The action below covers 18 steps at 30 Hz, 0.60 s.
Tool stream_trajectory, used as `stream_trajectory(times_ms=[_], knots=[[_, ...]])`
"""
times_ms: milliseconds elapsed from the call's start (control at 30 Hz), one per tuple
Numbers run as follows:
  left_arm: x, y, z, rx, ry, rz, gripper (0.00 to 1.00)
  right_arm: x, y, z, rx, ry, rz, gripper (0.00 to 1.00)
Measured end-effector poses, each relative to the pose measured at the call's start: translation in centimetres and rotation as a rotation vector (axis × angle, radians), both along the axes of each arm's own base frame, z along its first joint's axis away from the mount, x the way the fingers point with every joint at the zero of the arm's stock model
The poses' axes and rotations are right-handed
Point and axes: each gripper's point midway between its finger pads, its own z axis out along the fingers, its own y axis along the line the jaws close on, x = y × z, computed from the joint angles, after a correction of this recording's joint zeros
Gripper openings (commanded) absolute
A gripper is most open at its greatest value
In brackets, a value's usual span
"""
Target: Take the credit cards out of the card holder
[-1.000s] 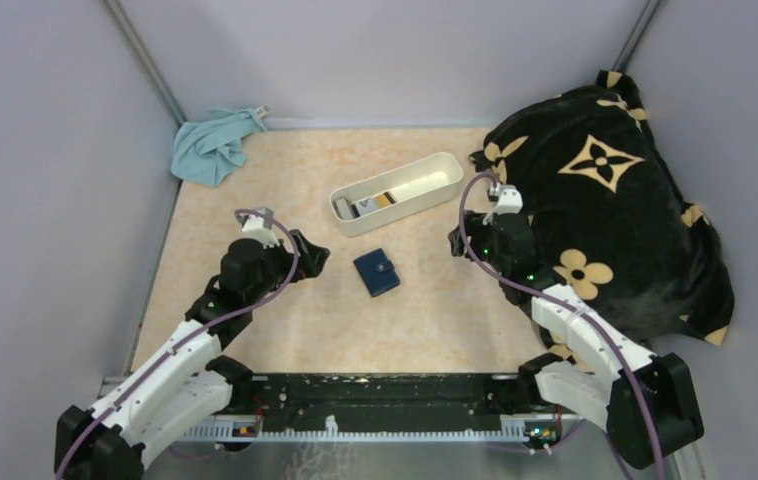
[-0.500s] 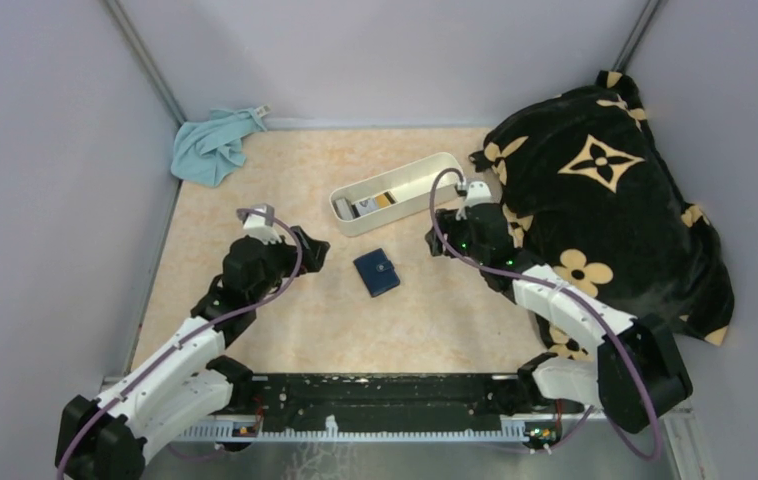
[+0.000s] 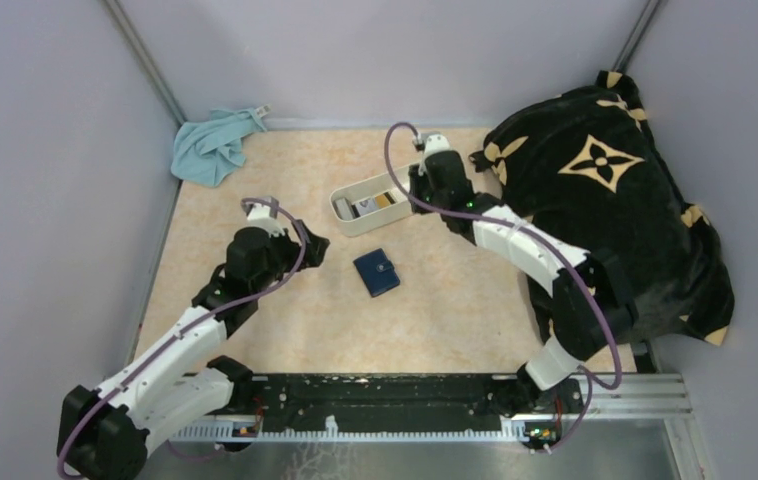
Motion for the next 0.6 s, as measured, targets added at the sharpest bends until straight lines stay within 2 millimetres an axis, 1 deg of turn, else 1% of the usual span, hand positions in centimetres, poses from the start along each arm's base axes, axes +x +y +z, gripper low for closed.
stream_trajectory(times_ms=[67,100,133,167,200,233,267,300,333,367,400,567,600], knots=[[0.1,0.0,1.6,-0.013,-0.032,-0.001,0.62,1.8,-0.2,1.3,0.005,-0.013,-0.018,0.13],[0.1,0.0,2.3,-0.019,-0.049,-0.001,0.49,3.0,-0.5,2.2,0.01,-0.023,-0.034,0.14],[0.1,0.1,2.8,-0.021,-0.061,0.0,0.41,3.9,-0.7,2.7,0.011,-0.031,-0.046,0.22],[0.1,0.1,3.0,-0.025,-0.066,0.002,0.39,4.9,-0.9,3.2,0.009,-0.042,-0.061,0.33],[0.0,0.2,3.0,-0.02,-0.068,0.001,0.39,6.1,-1.2,3.7,0.002,-0.052,-0.078,0.44],[0.0,0.2,2.9,-0.018,-0.064,0.001,0.44,7.2,-1.4,3.9,-0.005,-0.056,-0.094,0.58],[-0.1,0.2,2.7,-0.014,-0.056,0.001,0.54,8.0,-1.5,3.9,-0.009,-0.056,-0.111,0.69],[-0.1,0.2,2.5,-0.011,-0.05,0.0,0.66,9.1,-1.9,3.8,-0.026,-0.055,-0.127,0.74],[-0.2,0.2,2.3,-0.006,-0.042,-0.001,0.73,10.0,-2.3,3.6,-0.036,-0.051,-0.143,0.75],[-0.2,0.2,2.1,-0.003,-0.033,-0.002,0.78,10.8,-2.6,3.3,-0.053,-0.045,-0.153,0.75],[-0.3,0.3,1.9,0.0,-0.028,-0.004,0.8,11.6,-3.0,3.0,-0.07,-0.038,-0.163,0.75],[-0.6,0.4,1.7,0.007,-0.015,-0.004,0.82,15.7,-5.6,1.6,-0.154,-0.027,-0.212,0.75],[-0.6,0.4,1.7,0.007,-0.016,-0.004,0.83,16.1,-6.1,1.3,-0.172,-0.026,-0.219,0.74]])
